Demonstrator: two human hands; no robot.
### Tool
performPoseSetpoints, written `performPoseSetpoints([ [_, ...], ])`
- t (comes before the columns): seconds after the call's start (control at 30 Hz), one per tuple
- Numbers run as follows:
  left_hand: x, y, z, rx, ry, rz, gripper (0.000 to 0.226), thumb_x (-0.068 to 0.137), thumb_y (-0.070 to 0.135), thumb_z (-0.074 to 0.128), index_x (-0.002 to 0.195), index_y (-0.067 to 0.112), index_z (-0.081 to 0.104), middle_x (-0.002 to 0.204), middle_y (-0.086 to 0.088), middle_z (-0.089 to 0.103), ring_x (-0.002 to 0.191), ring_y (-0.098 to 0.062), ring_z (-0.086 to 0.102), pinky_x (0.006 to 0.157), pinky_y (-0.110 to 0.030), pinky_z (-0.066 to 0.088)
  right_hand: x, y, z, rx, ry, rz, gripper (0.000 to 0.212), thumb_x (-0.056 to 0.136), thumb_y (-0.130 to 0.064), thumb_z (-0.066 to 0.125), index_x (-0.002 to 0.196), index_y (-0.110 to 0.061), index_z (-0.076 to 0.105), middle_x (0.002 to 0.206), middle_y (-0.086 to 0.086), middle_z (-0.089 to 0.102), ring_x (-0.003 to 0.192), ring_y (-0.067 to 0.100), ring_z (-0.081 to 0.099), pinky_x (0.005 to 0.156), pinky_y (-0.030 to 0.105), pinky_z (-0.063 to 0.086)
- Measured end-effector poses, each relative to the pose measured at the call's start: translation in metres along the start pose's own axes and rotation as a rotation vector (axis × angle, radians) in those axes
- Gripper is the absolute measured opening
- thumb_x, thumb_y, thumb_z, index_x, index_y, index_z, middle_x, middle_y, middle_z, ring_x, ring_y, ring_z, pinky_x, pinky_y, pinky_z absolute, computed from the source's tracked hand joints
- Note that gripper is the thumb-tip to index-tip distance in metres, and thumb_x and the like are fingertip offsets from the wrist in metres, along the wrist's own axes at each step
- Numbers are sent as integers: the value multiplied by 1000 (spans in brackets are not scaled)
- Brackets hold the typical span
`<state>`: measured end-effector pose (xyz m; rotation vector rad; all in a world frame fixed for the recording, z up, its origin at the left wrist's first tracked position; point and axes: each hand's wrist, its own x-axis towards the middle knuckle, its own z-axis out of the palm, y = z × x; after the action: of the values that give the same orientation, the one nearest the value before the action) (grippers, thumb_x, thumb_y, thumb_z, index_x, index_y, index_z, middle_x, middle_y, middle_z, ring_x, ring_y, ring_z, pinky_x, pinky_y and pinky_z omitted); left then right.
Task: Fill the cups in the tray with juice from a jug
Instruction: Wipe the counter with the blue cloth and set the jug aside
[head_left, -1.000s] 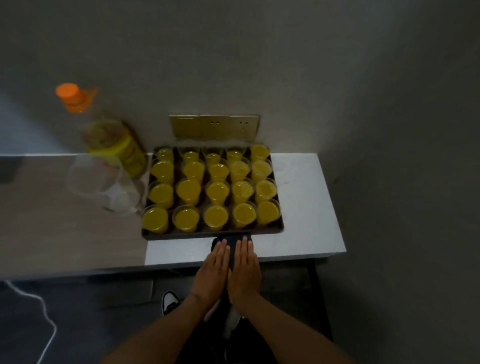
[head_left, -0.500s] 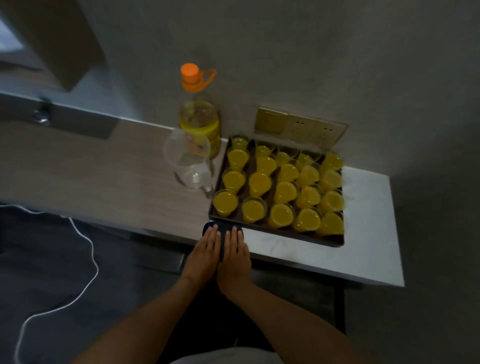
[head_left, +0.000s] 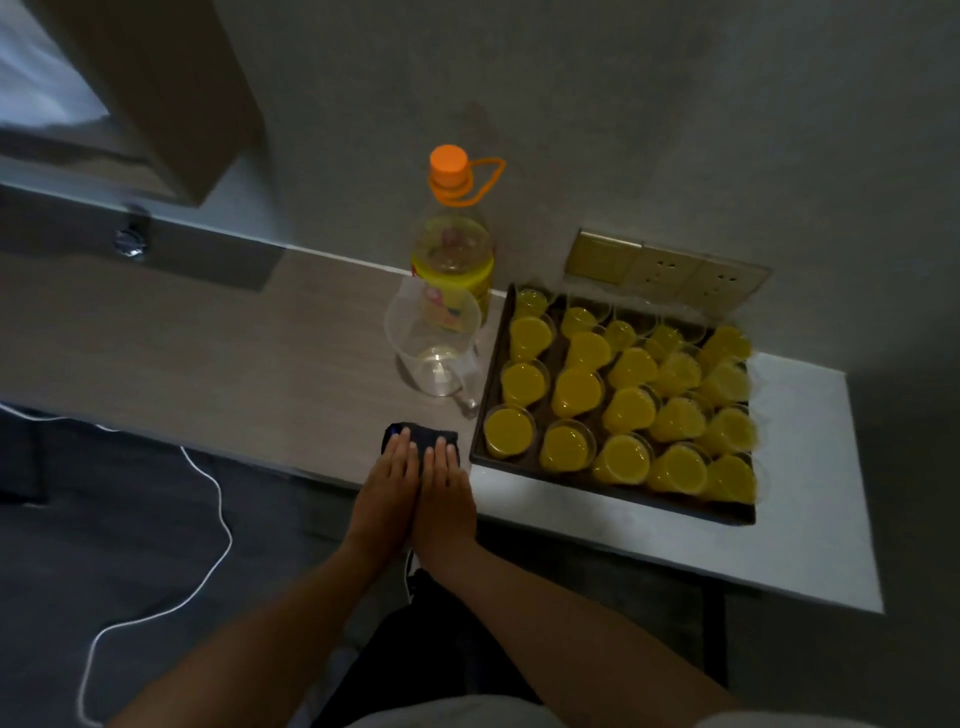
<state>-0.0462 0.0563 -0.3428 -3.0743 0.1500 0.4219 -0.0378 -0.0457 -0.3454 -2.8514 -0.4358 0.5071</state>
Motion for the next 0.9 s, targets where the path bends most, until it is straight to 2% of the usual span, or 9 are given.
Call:
performPoseSetpoints([
  [0.17, 28, -17, -17, 63, 83, 60, 76, 60, 15, 94, 125, -9, 64, 131, -31, 62, 121, -41, 63, 97, -43, 56, 34, -16, -22, 65, -69, 101, 71, 110, -27, 36, 163, -8, -8, 172, 13, -11, 159, 27, -6, 128, 41, 3],
  [0.23, 34, -23, -18, 65, 116, 80, 72, 59, 15, 94, 121, -8, 67, 127, -29, 65, 118, -38, 66, 93, -40, 58, 40, -20, -21, 88, -75, 130, 72, 109, -28, 38, 163, -7, -5, 172, 14, -8, 160, 27, -2, 127, 40, 6],
  [0.33, 38, -35, -14, -19, 148, 111, 68, 64, 17, 94, 123, -5, 67, 131, -27, 64, 119, -37, 65, 88, -38, 60, 43, -28, -28, 100, 88, 166, 75, 104, -31, 55, 163, -5, 17, 171, 18, 13, 158, 29, 18, 125, 41, 21],
  [0.43, 38, -42, -21, -145, 220, 114, 51, 66, 13, 94, 109, 0, 70, 116, -21, 69, 99, -33, 71, 69, -36, 62, 41, -33, -37, 55, -46, 152, 70, 108, -29, 43, 163, -3, 7, 171, 22, 1, 158, 36, 6, 127, 47, 11],
  [0.53, 36, -47, -36, -231, 197, 101, 55, 58, 18, 95, 104, 6, 66, 101, -14, 67, 84, -29, 66, 65, -39, 58, 42, -35, -50, 10, 16, 86, 85, 87, -42, 73, 153, 0, 39, 157, 30, 38, 143, 43, 43, 115, 50, 39],
  [0.57, 35, -49, -41, -258, 191, 93, 61, 54, 23, 96, 104, 8, 65, 100, -12, 66, 84, -29, 65, 67, -39, 58, 41, -35, -56, 15, 6, 43, 79, 85, -39, 74, 147, 1, 45, 150, 28, 47, 135, 42, 51, 110, 48, 44],
  [0.67, 32, -47, -59, -370, 257, 80, 49, 60, 21, 91, 98, 11, 62, 94, -9, 65, 81, -27, 63, 68, -39, 57, 34, -33, -79, 88, -30, -27, 39, 95, -16, 58, 131, -2, 51, 131, 21, 58, 120, 37, 57, 99, 42, 46],
  [0.77, 27, -37, -83, -425, 351, 75, 30, 73, 8, 84, 89, 12, 60, 86, -9, 64, 75, -26, 61, 64, -37, 54, 27, -29, -100, 171, 51, -64, 33, 92, -8, 59, 124, -3, 55, 125, 21, 61, 114, 36, 59, 95, 44, 49],
  [0.9, 16, -24, -113, -407, 407, 16, 18, 81, 6, 76, 88, 10, 60, 83, -11, 66, 72, -26, 62, 61, -37, 52, 11, -22, -127, 272, 108, -125, 28, 84, -2, 62, 112, -4, 63, 110, 18, 68, 100, 35, 67, 85, 43, 57],
])
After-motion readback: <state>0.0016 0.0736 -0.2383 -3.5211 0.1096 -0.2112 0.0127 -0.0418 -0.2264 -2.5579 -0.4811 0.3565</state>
